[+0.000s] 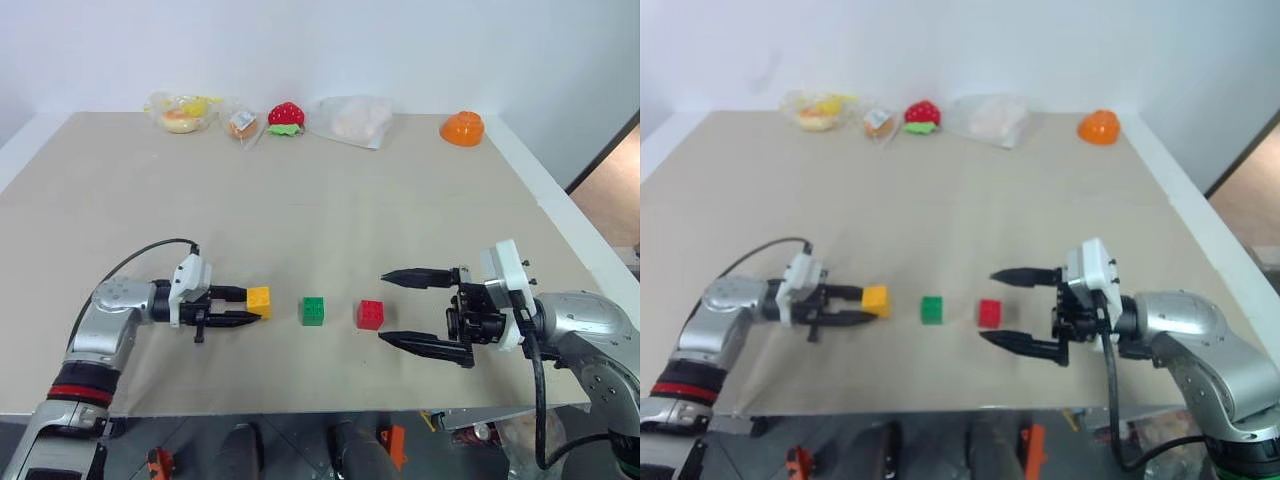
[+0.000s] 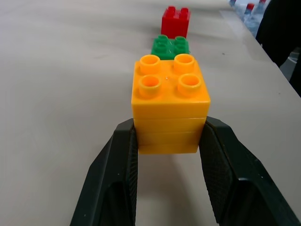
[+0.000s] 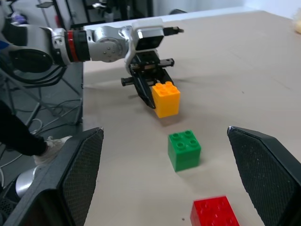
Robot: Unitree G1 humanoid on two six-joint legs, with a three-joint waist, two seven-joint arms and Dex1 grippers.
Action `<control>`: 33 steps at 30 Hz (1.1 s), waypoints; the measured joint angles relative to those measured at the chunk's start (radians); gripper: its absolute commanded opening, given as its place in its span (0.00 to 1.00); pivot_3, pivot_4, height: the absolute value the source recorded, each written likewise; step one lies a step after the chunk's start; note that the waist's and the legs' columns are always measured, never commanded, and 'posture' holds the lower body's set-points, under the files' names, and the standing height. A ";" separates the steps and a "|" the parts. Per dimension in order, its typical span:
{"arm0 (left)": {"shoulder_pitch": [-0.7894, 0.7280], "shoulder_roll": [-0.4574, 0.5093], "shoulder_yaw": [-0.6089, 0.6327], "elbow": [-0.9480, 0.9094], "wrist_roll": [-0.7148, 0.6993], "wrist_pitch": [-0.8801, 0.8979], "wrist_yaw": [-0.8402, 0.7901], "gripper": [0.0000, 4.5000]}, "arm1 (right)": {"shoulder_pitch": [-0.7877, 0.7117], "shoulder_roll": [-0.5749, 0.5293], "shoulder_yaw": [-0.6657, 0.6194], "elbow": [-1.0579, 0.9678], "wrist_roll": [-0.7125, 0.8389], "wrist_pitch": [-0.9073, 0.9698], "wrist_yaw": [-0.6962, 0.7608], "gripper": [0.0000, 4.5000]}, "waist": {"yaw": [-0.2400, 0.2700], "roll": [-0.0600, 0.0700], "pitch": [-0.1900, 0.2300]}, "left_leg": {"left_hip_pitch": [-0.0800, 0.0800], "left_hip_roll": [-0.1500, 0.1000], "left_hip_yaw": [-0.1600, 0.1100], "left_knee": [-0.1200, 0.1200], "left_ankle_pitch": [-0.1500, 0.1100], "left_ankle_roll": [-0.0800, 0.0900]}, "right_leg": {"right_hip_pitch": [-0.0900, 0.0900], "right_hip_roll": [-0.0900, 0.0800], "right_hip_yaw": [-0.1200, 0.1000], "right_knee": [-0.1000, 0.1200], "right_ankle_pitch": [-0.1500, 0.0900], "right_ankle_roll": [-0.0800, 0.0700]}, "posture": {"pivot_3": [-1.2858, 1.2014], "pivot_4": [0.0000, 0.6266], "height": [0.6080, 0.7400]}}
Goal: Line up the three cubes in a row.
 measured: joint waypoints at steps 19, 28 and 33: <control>-0.044 -0.008 -0.015 0.179 0.053 -0.144 -0.079 0.29 | 0.009 0.000 -0.011 -0.004 -0.017 -0.004 -0.039 0.97 | 0.001 0.000 0.000 | -0.001 0.000 -0.001 -0.001 0.000 0.000 | 0.000 0.000 0.000 0.000 0.000 0.001 | 0.52 0.24 1.00; -0.080 -0.051 -0.016 0.244 0.076 -0.223 -0.058 0.90 | 0.000 0.001 -0.006 -0.004 -0.022 -0.004 -0.041 0.97 | 0.001 0.000 0.000 | -0.001 0.000 -0.001 0.001 0.000 0.000 | 0.001 0.000 0.000 0.000 0.000 0.002 | 0.52 0.24 1.00; -0.083 -0.038 -0.015 0.261 0.079 -0.275 -0.066 0.96 | -0.012 0.001 -0.005 0.004 -0.022 -0.005 -0.038 0.97 | 0.001 0.000 0.000 | -0.001 0.000 -0.001 0.001 0.000 0.000 | 0.001 0.000 0.000 0.000 0.000 0.002 | 0.52 0.24 1.00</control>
